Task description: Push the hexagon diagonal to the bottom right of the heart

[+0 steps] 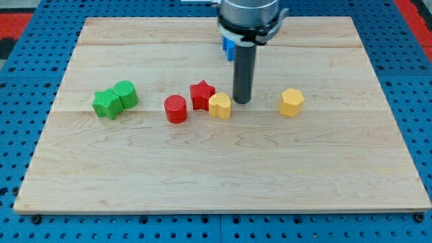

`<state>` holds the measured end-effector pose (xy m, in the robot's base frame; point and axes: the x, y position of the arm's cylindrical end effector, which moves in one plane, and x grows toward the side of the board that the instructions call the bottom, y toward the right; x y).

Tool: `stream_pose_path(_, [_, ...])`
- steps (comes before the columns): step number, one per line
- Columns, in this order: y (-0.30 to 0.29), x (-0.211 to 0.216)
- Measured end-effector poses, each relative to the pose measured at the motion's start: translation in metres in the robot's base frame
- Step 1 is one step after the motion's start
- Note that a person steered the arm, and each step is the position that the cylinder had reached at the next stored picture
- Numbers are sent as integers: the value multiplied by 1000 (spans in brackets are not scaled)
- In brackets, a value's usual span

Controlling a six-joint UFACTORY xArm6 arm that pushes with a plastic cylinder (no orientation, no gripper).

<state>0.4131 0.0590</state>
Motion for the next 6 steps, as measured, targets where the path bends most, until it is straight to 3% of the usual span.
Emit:
stream_pose_path(1, [66, -6])
stream_pose_path(3, [124, 25])
stream_pose_path(5, [138, 77])
stream_pose_path(6, [108, 88])
